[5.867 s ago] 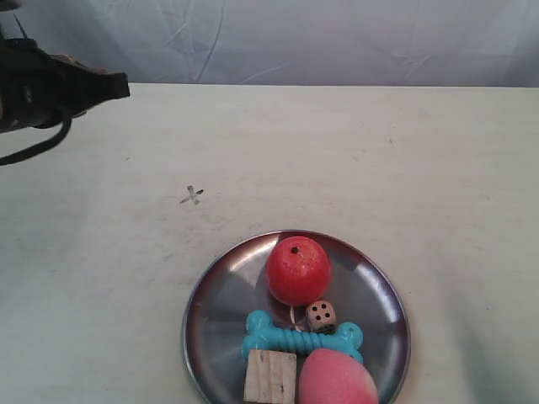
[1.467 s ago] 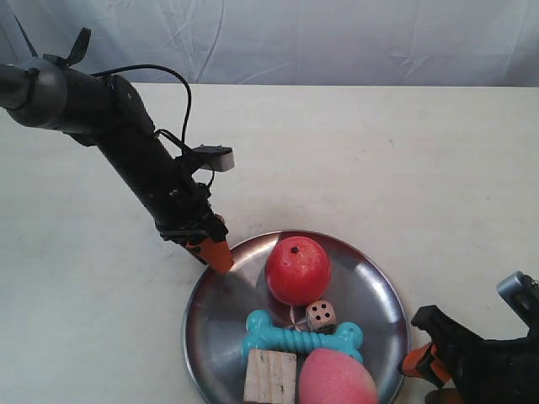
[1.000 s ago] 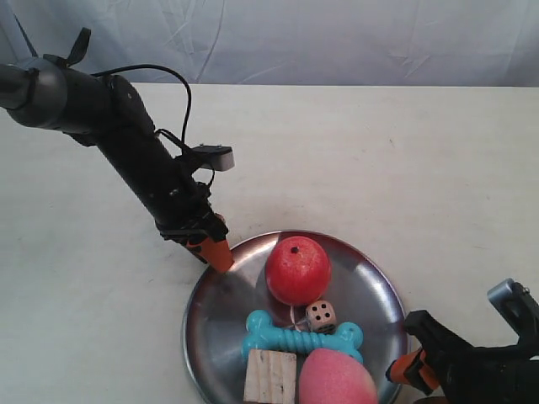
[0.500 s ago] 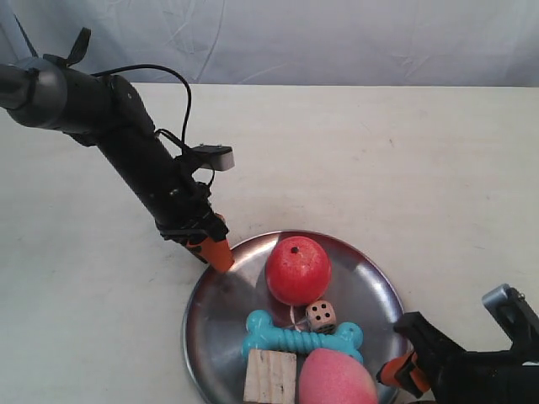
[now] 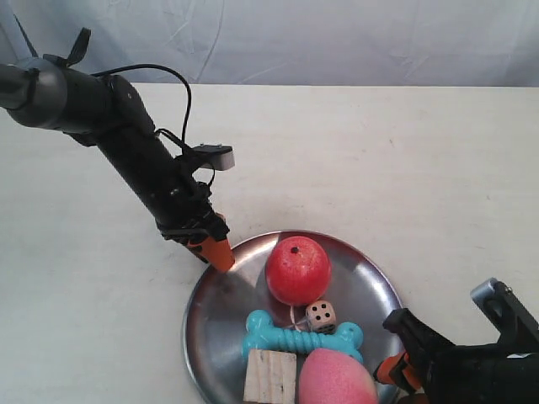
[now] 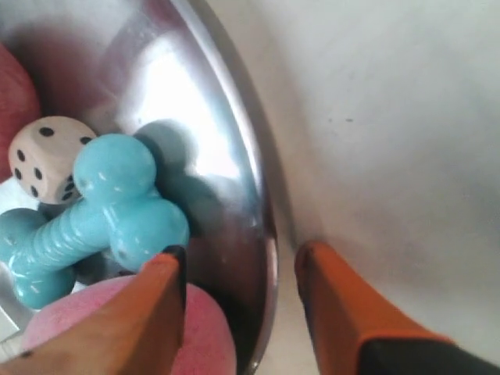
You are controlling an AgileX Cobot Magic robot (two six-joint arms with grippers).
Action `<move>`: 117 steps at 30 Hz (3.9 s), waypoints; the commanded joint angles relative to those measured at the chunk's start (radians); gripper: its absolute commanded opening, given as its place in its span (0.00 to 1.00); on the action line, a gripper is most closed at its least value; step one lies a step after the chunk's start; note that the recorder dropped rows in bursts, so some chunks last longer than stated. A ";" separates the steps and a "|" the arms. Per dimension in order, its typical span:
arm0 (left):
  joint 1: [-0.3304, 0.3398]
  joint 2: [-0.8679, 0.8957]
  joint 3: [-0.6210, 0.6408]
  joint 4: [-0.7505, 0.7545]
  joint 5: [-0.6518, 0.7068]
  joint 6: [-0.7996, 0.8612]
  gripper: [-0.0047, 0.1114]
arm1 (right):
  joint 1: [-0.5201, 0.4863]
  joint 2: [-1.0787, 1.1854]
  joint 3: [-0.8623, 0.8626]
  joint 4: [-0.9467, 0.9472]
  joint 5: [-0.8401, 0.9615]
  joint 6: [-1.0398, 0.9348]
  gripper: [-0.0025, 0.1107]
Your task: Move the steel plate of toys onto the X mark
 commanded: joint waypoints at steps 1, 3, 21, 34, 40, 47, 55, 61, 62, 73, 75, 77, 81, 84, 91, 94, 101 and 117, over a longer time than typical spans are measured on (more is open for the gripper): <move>-0.003 0.004 -0.004 -0.010 0.006 -0.004 0.42 | 0.004 0.005 -0.003 -0.010 -0.005 -0.010 0.43; -0.003 0.004 -0.004 -0.010 0.004 -0.004 0.42 | 0.004 0.007 -0.003 -0.010 -0.005 -0.010 0.43; -0.003 0.025 -0.004 -0.010 0.043 -0.004 0.42 | 0.004 0.166 -0.102 -0.059 -0.010 -0.019 0.43; -0.003 0.115 -0.004 -0.030 0.048 -0.004 0.42 | 0.004 0.175 -0.102 -0.060 -0.039 -0.028 0.43; -0.003 0.115 -0.004 -0.030 0.027 -0.090 0.19 | 0.004 0.175 -0.102 -0.076 -0.067 -0.028 0.40; -0.003 0.115 -0.004 -0.047 0.025 -0.115 0.04 | 0.004 0.175 -0.102 -0.077 -0.063 -0.028 0.02; -0.003 0.096 -0.004 0.010 0.070 -0.153 0.04 | 0.004 0.159 -0.107 -0.070 0.019 -0.028 0.02; -0.003 0.078 -0.004 0.050 0.099 -0.209 0.04 | 0.004 0.113 -0.148 -0.100 0.027 -0.035 0.01; -0.003 0.076 -0.004 0.050 0.101 -0.209 0.04 | 0.004 0.113 -0.150 -0.100 0.032 -0.035 0.01; -0.003 0.027 -0.004 0.103 0.117 -0.248 0.04 | 0.004 0.113 -0.163 -0.104 0.042 -0.035 0.01; -0.003 0.021 -0.004 0.110 0.117 -0.252 0.04 | 0.004 0.113 -0.163 -0.104 0.042 -0.035 0.01; -0.003 0.014 -0.004 0.110 0.117 -0.252 0.04 | 0.004 0.113 -0.163 -0.104 0.042 -0.035 0.01; -0.003 -0.011 -0.004 0.110 0.117 -0.255 0.04 | 0.004 0.113 -0.162 -0.104 0.039 -0.035 0.01; -0.003 -0.030 -0.008 0.117 0.120 -0.257 0.04 | 0.004 0.113 -0.162 -0.104 0.034 -0.035 0.01; -0.003 -0.032 -0.053 0.142 0.164 -0.277 0.04 | 0.004 0.113 -0.191 -0.128 0.034 -0.035 0.01; -0.003 -0.032 -0.057 0.144 0.173 -0.277 0.04 | 0.004 0.113 -0.201 -0.139 0.020 -0.035 0.01; -0.003 -0.032 -0.066 0.156 0.202 -0.277 0.04 | 0.004 0.113 -0.222 -0.148 0.016 -0.035 0.01; -0.003 -0.032 -0.112 0.170 0.210 -0.281 0.04 | 0.004 0.115 -0.260 -0.172 0.003 -0.035 0.01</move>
